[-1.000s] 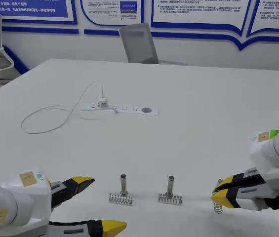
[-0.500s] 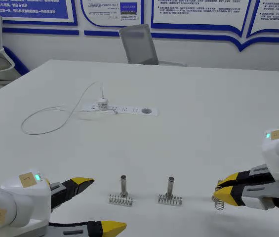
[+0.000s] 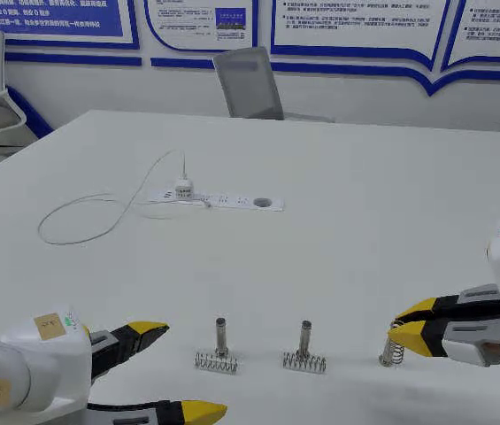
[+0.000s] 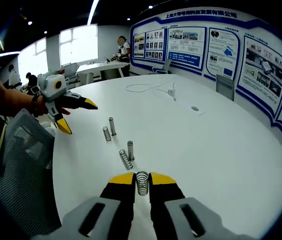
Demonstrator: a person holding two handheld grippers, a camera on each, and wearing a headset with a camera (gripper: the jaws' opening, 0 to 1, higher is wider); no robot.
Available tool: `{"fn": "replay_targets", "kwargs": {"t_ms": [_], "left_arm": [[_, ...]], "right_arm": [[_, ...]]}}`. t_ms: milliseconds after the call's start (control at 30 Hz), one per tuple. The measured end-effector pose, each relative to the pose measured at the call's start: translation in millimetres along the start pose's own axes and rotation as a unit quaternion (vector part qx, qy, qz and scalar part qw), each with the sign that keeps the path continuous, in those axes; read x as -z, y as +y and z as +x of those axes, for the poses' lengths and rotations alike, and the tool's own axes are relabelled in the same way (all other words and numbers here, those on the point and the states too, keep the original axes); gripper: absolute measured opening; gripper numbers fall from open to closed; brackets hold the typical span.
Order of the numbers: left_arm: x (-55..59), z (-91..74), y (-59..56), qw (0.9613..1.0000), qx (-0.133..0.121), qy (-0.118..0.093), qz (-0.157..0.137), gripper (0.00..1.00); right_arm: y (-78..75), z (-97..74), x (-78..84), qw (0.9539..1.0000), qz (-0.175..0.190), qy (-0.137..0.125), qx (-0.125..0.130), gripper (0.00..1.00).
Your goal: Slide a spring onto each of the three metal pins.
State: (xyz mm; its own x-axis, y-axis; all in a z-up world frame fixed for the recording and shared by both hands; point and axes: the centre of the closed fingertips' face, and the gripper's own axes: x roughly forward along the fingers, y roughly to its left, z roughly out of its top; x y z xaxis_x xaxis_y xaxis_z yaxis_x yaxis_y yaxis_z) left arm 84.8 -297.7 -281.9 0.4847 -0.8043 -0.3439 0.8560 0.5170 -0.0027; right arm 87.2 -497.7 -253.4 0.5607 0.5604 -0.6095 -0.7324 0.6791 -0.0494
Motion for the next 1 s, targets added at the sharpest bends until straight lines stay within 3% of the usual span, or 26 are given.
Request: {"fn": "replay_targets", "kwargs": {"t_ms": [533,1000], "left_arm": [[1.6,-0.5,0.3,1.0,0.0,-0.001,-0.002,0.74],[4.5,-0.1,1.7,1.0,-0.002,0.001,-0.005,0.74]], "right_arm": [[-9.4,-5.2,-17.0,0.9994,0.004,-0.031,0.017,0.12],[-22.1,-6.2,-19.7,0.9983,0.017,-0.046,0.032,0.12]]}}
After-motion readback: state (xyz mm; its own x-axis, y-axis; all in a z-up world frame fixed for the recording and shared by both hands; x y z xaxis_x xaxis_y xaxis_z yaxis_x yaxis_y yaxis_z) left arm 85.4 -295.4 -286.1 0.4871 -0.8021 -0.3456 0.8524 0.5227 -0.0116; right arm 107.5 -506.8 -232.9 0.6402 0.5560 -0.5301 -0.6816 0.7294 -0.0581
